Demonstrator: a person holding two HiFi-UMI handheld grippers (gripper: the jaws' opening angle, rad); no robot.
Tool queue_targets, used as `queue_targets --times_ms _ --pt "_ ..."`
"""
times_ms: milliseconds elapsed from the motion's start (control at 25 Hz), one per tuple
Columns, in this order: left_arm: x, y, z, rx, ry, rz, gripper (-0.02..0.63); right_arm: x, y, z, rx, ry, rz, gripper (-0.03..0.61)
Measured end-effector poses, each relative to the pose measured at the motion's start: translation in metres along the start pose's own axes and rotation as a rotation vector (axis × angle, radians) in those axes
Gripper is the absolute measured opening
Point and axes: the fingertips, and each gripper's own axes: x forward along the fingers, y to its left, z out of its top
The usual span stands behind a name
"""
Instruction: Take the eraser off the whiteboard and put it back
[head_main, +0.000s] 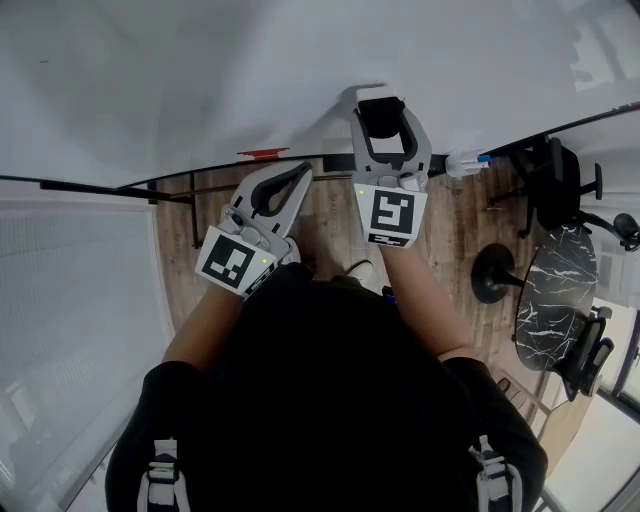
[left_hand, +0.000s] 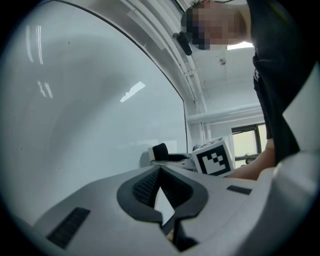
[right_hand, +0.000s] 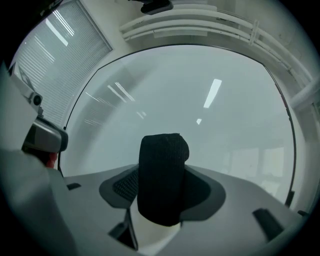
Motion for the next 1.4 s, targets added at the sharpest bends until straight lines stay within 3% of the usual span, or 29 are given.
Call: queue_targets --times_ms 360,680,880,1400 --pt "0.003 -0.006 0.011 0.026 -0.020 0.016 0.000 -0.033 -0.004 0.015 0.114 -0.025 0.128 0.239" --pt "0.003 -0.020 0.025 0.046 -0.037 0.008 0.000 -0.080 0.006 0.029 0.252 -0.077 0.346 0.242" --pt "0.004 -0.033 0.024 0.051 -0.024 -0.004 0.000 -0.102 0.011 0.024 0.275 -0.078 0.444 0.244" --pt "0.006 -0.056 0.000 0.058 0.025 -0.030 0.000 -0.128 -0.007 -0.001 0.275 -0.078 0.456 0.245"
